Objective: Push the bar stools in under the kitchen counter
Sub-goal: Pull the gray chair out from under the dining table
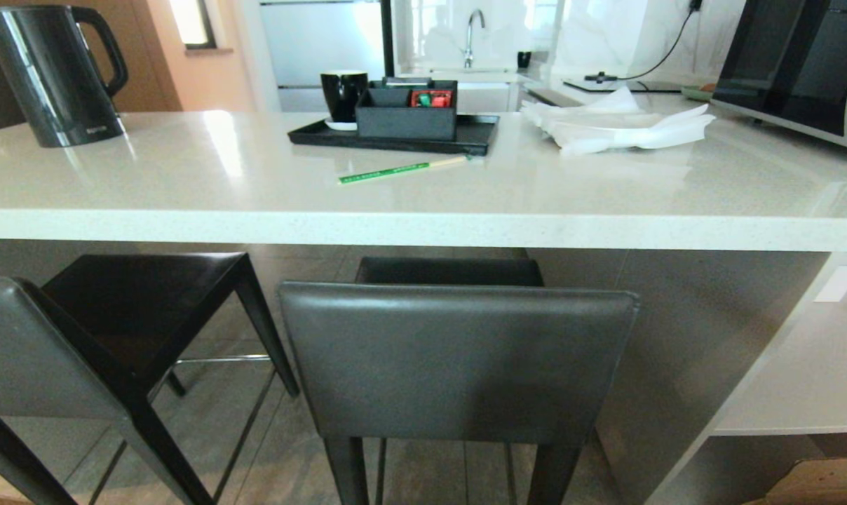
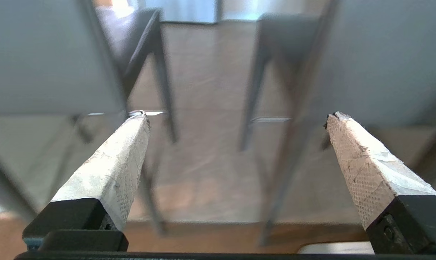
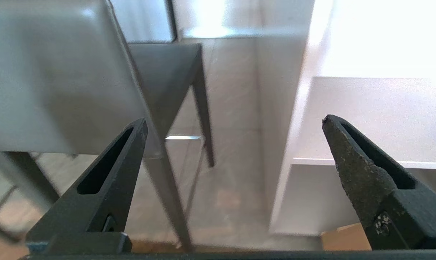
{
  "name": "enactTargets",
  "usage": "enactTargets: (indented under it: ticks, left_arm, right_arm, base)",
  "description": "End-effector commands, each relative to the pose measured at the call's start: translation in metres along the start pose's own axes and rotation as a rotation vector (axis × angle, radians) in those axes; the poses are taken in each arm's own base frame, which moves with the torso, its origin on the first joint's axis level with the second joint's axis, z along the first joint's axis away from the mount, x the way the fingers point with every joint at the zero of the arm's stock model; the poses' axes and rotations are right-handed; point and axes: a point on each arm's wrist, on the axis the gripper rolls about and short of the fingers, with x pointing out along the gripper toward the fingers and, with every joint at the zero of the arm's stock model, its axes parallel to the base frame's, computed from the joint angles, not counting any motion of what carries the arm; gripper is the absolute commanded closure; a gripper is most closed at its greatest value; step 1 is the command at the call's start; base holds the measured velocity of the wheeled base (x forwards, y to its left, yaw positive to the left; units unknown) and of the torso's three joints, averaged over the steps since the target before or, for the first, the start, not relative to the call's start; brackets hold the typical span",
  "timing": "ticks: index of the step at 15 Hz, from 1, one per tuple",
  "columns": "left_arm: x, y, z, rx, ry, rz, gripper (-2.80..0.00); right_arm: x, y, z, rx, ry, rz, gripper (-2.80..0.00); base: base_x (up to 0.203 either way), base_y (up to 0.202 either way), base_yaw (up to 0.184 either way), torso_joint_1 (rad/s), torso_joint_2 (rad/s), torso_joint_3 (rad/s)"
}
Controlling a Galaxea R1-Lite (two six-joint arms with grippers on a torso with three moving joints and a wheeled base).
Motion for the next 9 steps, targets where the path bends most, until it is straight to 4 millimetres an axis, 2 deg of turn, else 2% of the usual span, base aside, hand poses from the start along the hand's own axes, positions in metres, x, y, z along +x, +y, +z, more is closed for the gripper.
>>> enactTargets:
  ticks: [1, 2, 4, 7, 9]
  left_arm:
    - [0.008, -0.001, 0.030, -0.041, 0.044, -0.021, -2.80]
    - [0.016, -0.001, 0.045, -0.066, 0.077, -0.049, -2.80]
    - [0.025, -0.002, 0.062, -0.109, 0.110, -0.229, -2.80]
    - [0.050, -0.007, 0.074, -0.151, 0.149, -0.426, -2.80]
    - [0.065, -0.011, 0.074, -0.162, 0.178, -0.535, -2.80]
  right_arm:
    - [0.019, 0.000, 0.018, 0.012, 0.092, 0.048, -2.80]
    - [0.021, 0.001, 0.023, 0.026, 0.096, 0.154, -2.80]
    - [0.021, 0.005, 0.026, 0.056, 0.106, 0.392, -2.80]
    - [0.036, 0.010, 0.025, 0.095, 0.214, 0.552, -2.80]
    - [0.052, 0.012, 0.027, 0.126, 0.268, 0.627, -2.80]
  base:
    - [0.000, 0.000, 0.000, 0.000, 0.00, 0.000]
    - [0.000, 0.000, 0.000, 0.000, 0.00, 0.000]
    - [0.000, 0.000, 0.000, 0.000, 0.00, 0.000]
    - [0.000, 0.000, 0.000, 0.000, 0.00, 0.000]
    - [0.000, 0.000, 0.000, 0.000, 0.00, 0.000]
